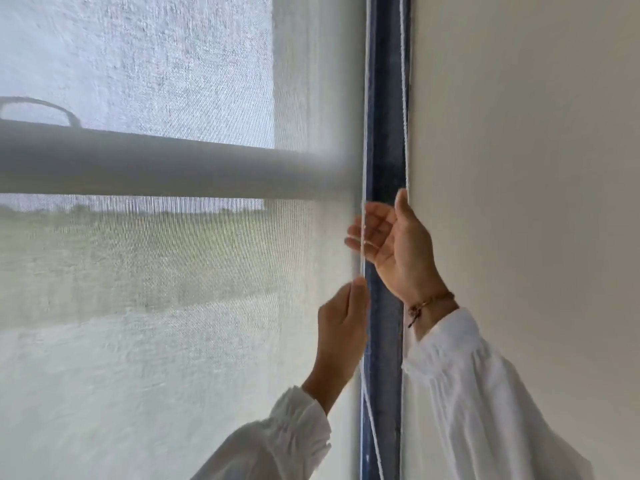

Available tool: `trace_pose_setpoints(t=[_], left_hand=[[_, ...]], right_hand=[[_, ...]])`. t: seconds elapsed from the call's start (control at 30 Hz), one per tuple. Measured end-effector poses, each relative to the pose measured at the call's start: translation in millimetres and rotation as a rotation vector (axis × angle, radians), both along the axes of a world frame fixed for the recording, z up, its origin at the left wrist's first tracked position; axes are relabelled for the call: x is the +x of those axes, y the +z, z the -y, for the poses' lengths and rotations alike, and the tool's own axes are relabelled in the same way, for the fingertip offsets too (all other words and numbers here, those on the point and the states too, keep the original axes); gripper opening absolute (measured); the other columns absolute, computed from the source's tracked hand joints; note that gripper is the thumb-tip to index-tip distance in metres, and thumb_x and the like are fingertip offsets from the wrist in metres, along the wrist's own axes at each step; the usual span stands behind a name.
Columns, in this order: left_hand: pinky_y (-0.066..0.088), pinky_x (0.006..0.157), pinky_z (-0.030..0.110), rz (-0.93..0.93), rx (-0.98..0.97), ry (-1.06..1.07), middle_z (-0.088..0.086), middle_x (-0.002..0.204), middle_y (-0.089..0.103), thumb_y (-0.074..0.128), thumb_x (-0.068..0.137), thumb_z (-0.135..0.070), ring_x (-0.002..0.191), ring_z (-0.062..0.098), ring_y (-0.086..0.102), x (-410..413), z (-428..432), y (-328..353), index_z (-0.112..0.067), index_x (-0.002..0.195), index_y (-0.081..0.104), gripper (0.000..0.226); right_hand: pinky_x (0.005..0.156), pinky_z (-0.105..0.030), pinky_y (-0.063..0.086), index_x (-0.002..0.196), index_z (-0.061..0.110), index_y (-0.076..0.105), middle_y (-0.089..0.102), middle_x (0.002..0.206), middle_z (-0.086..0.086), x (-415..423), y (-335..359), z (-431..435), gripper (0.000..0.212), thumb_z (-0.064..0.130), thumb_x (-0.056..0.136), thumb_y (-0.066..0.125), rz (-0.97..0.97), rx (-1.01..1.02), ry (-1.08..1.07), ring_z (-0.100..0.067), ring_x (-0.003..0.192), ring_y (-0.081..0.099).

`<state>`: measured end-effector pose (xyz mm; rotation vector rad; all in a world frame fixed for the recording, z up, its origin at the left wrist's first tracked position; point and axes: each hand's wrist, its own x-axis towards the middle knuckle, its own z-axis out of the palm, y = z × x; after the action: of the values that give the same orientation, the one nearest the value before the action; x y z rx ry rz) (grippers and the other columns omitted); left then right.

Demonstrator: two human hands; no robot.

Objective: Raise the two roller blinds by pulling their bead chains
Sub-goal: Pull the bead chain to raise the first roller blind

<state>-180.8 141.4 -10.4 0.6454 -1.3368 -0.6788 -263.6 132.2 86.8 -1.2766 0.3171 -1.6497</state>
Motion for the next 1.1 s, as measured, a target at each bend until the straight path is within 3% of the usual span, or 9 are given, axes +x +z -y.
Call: trace_pose_setpoints(t=[0.17,0.27,0.4,0.5,0.6,0.7,0.83,0.9,1.1], left_hand=[[0.017,0.048,0.028,0.073,0.053,-0.006,-0.012,0.046,0.027,0.043,0.093,-0.037,0.044,0.008,0.020,1.1,-6.1,-34.9,-0.029,0.049,0.033,0.046],[0.023,0.041,0.020,0.031,0.087,-0.125,-0.013,0.043,0.032,0.040,0.095,-0.027,0.039,0.004,0.025,-3.6,-12.8,-31.4,-0.028,0.049,0.041,0.046],[0.030,0.039,0.018,-0.056,0.228,-0.317,-0.003,0.045,0.037,0.037,0.095,-0.026,0.040,0.008,0.032,-7.7,-15.0,-31.8,-0.014,0.057,0.042,0.040],[0.048,0.064,0.022,0.019,0.215,-0.269,-0.008,0.051,0.061,0.030,0.097,-0.032,0.052,0.005,0.057,-2.6,-6.1,-30.2,-0.017,0.059,0.059,0.049],[0.042,0.099,0.043,0.022,0.174,-0.243,-0.001,0.074,0.072,0.022,0.096,-0.041,0.083,0.018,0.067,5.0,-1.1,-3.1,-0.023,0.075,0.068,0.053],[0.040,0.106,0.038,-0.015,0.052,-0.263,0.004,0.110,0.069,0.023,0.097,-0.038,0.106,0.017,0.063,7.5,1.4,42.5,-0.018,0.099,0.063,0.045],[0.054,0.064,0.021,-0.128,-0.010,-0.470,0.000,0.076,0.070,0.037,0.095,-0.033,0.068,0.013,0.066,2.2,-11.9,104.7,-0.013,0.089,0.062,0.032],[0.033,0.038,0.016,-0.146,0.018,-0.458,-0.008,0.048,0.049,0.043,0.094,-0.032,0.040,0.005,0.041,-4.9,-16.4,120.0,-0.015,0.071,0.056,0.031],[0.016,0.030,0.014,-0.264,-0.074,-0.411,-0.009,0.034,0.028,0.039,0.096,-0.026,0.030,0.004,0.020,-15.2,-28.0,118.0,-0.018,0.057,0.036,0.039]], right_hand=[[0.040,-0.020,0.036,0.074,0.013,0.061,0.051,0.050,0.007,11.5,39.2,-12.5,0.038,0.039,0.094,0.043,-0.114,-0.032,-0.264,-0.005,0.037,0.044],[0.046,-0.013,0.034,0.056,0.018,0.051,0.046,0.045,0.012,29.7,32.4,-15.2,0.042,0.027,0.096,0.044,-0.125,-0.228,-0.775,0.001,0.037,0.043],[0.047,-0.007,0.034,0.057,0.015,0.047,0.045,0.049,0.009,30.7,14.3,-19.1,0.038,0.019,0.095,0.045,-0.135,-0.395,-1.030,0.003,0.045,0.047],[0.046,-0.009,0.034,0.059,0.010,0.049,0.046,0.047,0.001,23.4,-11.1,-20.0,0.036,0.020,0.094,0.046,-0.163,-0.425,-1.082,-0.006,0.047,0.046],[0.042,-0.018,0.033,0.057,0.009,0.047,0.046,0.045,-0.009,21.9,-55.2,-19.6,0.042,0.030,0.093,0.044,-0.224,-0.443,-1.139,-0.015,0.051,0.046],[0.038,-0.021,0.028,0.055,0.013,0.041,0.041,0.042,-0.003,21.4,-95.8,-16.9,0.050,0.045,0.094,0.034,-0.301,-0.465,-1.162,-0.017,0.047,0.041],[0.038,-0.019,0.021,0.058,0.024,0.033,0.031,0.044,0.006,20.3,-114.9,-14.3,0.045,0.049,0.095,0.028,-0.347,-0.510,-1.199,-0.008,0.041,0.029],[0.039,-0.019,0.024,0.056,0.021,0.035,0.036,0.041,0.000,22.7,-113.9,-14.4,0.047,0.048,0.095,0.028,-0.363,-0.525,-1.175,-0.012,0.043,0.034],[0.051,-0.028,0.032,0.055,0.022,0.049,0.040,0.045,0.010,16.9,-108.2,-11.3,0.047,0.052,0.088,0.032,-0.206,-0.136,-0.599,-0.006,0.046,0.036]])
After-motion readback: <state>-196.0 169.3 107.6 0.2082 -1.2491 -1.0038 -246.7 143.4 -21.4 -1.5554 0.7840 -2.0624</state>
